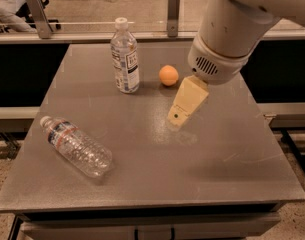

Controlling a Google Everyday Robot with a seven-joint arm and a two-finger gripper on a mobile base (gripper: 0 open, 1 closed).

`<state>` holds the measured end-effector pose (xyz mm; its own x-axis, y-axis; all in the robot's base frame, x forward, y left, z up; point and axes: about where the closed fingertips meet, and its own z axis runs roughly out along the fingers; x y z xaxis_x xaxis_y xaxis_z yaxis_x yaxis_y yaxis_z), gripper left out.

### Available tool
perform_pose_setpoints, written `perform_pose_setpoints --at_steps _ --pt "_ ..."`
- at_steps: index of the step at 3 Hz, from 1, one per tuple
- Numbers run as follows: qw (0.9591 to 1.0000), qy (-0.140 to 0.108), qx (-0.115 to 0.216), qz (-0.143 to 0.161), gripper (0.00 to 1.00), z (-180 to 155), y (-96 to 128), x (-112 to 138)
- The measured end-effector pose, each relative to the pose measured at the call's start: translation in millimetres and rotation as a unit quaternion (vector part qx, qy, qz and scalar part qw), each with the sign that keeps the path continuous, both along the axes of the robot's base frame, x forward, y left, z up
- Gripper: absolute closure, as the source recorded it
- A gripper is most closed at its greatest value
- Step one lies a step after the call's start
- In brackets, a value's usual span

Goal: Pick water bottle

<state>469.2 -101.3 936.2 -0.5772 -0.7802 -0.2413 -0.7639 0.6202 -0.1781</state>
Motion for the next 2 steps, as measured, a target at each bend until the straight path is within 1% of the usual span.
perform_pose_setpoints --at_steps 1,2 --pt "1.0000 0.004 0.004 0.000 0.00 -1.2 -0.8 0.5" --pt "0.9985 0.034 0.042 0.011 0.00 -7.3 12.8 -7.0"
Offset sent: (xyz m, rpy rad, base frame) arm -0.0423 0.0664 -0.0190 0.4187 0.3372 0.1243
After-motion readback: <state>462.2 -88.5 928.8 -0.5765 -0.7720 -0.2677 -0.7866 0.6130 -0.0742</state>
